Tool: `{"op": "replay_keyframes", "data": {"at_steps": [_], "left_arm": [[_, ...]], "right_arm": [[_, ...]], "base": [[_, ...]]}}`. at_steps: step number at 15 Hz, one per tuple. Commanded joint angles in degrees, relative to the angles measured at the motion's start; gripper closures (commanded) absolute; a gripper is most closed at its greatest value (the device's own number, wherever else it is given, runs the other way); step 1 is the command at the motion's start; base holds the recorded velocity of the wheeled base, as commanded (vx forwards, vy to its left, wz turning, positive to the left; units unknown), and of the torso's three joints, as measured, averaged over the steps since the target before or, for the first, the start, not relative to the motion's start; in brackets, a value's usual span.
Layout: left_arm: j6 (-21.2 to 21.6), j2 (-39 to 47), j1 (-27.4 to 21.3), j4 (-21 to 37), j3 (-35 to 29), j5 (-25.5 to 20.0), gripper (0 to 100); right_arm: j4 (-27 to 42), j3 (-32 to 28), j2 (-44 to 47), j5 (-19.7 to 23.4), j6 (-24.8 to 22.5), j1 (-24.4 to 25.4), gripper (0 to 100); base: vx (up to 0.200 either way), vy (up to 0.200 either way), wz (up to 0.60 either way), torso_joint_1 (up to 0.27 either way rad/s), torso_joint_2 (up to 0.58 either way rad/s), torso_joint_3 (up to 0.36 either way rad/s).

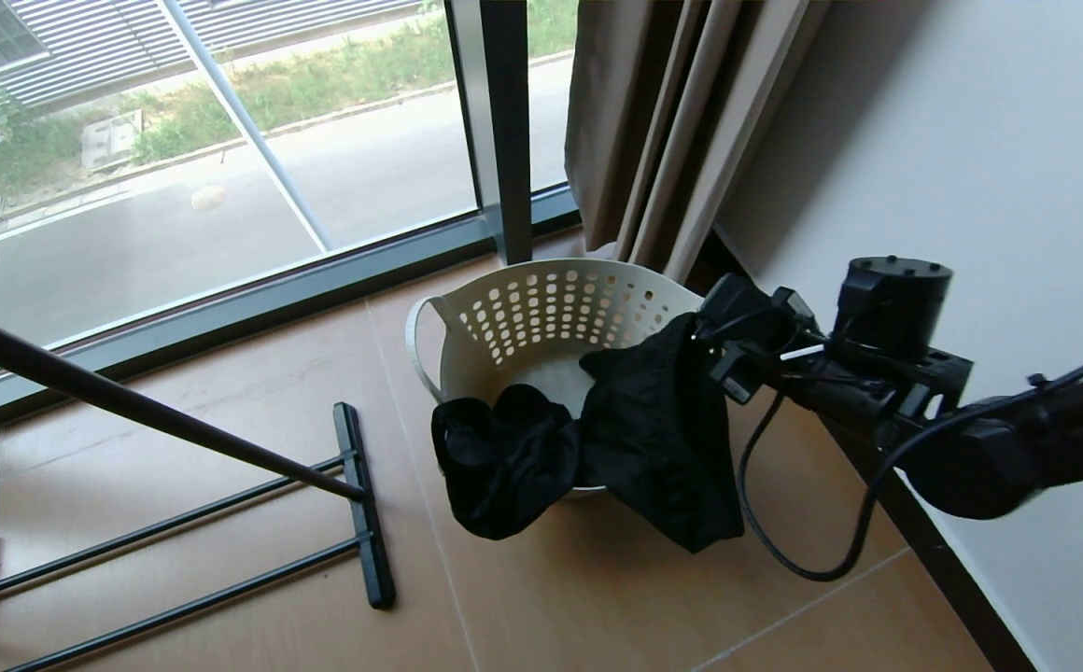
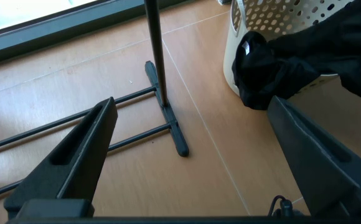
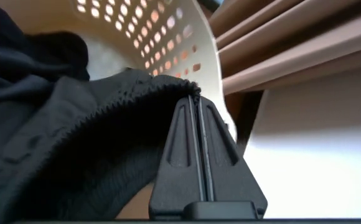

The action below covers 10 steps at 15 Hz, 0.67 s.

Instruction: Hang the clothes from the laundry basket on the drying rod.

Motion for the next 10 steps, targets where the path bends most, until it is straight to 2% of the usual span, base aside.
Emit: {"op": "replay_keyframes", "data": {"at_steps": [1,2,3,4,6,7,10], "left_arm": [[0.0,0.0,0.0,0.0,0.0,0.0,0],[0.0,0.0,0.0,0.0,0.0,0.0,0],[0.0,0.0,0.0,0.0,0.0,0.0,0],[0.0,0.0,0.0,0.0,0.0,0.0,0],[0.0,0.0,0.0,0.0,0.0,0.0,0],[0.0,0.0,0.0,0.0,0.0,0.0,0],[0.1,0.0,0.0,0.0,0.0,0.0,0]], "right_arm": [[-1.5,10.7,-16.8,-1.8,0.9,5.5,100],[-1.1,12.9,-21.1,-3.7,1.5,7.2,100],[-1.1,13.0,-21.4,-3.8,1.6,7.4,100],[-0.9,17.8,-28.3,-4.8,3.7,11.2,100],[-0.7,23.2,-34.2,-4.8,5.9,15.9,100],[0.2,24.0,-36.1,-5.2,6.0,18.0,100],[1.2,24.1,-35.8,-6.0,6.1,18.3,100]], "base": [[0.000,0.000,0.00,0.000,0.00,0.000],[0.000,0.000,0.00,0.000,0.00,0.000],[0.000,0.000,0.00,0.000,0.00,0.000],[0.000,0.000,0.00,0.000,0.00,0.000],[0.000,0.000,0.00,0.000,0.00,0.000],[0.000,0.000,0.00,0.000,0.00,0.000],[0.000,0.000,0.00,0.000,0.00,0.000]]}}
